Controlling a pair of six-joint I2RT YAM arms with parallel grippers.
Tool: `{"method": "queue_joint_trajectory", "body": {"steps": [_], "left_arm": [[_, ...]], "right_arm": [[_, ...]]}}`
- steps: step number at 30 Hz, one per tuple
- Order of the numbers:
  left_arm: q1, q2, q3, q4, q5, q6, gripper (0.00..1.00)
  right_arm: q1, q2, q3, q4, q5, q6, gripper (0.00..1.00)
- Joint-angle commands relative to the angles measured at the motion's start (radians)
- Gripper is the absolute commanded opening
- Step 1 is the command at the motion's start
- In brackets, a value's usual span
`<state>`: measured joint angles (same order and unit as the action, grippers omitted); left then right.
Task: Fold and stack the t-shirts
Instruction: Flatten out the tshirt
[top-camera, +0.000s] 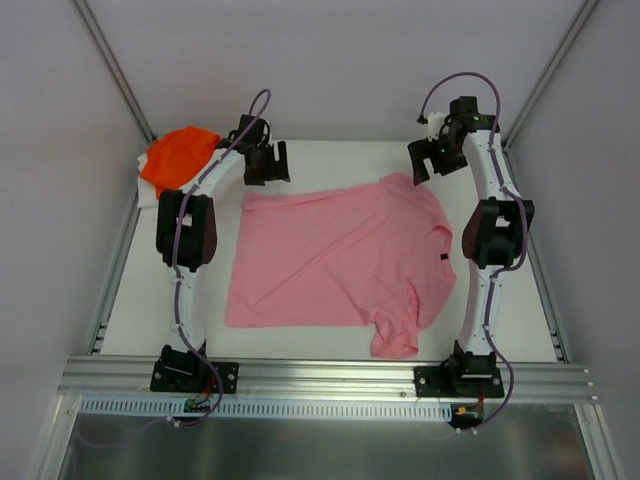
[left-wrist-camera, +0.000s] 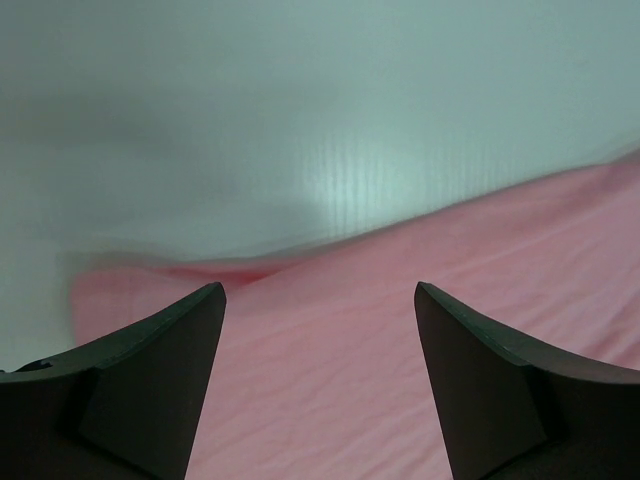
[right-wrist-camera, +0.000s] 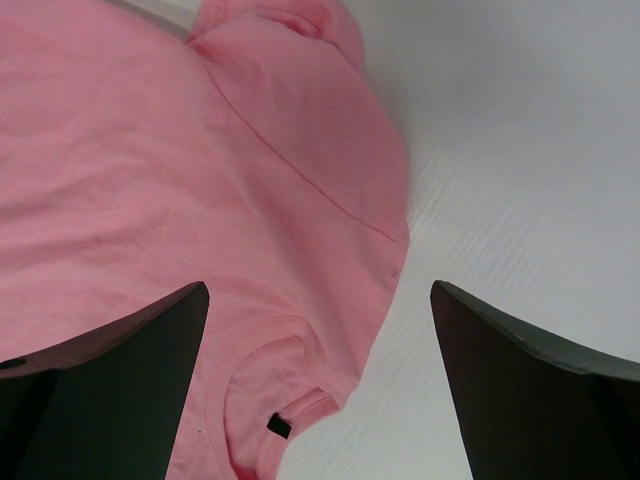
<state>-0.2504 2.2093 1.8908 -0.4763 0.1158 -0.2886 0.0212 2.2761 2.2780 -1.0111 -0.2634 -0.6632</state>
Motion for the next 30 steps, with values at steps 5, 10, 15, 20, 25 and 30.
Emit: {"method": "queue_joint_trajectory", "body": {"steps": [5, 10, 15, 20, 25, 30], "left_arm": [[0.043, -0.043, 0.027, 0.019, 0.103, -0.037, 0.77], [0.030, -0.109, -0.051, 0.033, 0.131, -0.037, 0.76], [0.025, -0.134, -0.094, 0.031, 0.117, -0.024, 0.76], [0.017, -0.148, -0.096, 0.022, 0.102, -0.017, 0.76], [0.016, -0.169, -0.102, 0.005, 0.085, -0.012, 0.76], [0.014, -0.194, -0.136, -0.002, 0.073, -0.004, 0.76]], "right_arm": [[0.023, 0.100, 0.044, 0.003, 0.046, -0.053, 1.00], [0.016, 0.200, 0.135, -0.017, 0.078, -0.069, 0.99], [-0.018, 0.143, 0.000, 0.167, 0.046, 0.023, 1.00], [-0.017, 0.183, 0.097, 0.203, 0.001, 0.066, 1.00], [-0.017, 0.192, 0.095, 0.264, -0.007, 0.076, 1.00], [-0.017, 0.223, 0.127, 0.292, -0.034, 0.111, 1.00]]}}
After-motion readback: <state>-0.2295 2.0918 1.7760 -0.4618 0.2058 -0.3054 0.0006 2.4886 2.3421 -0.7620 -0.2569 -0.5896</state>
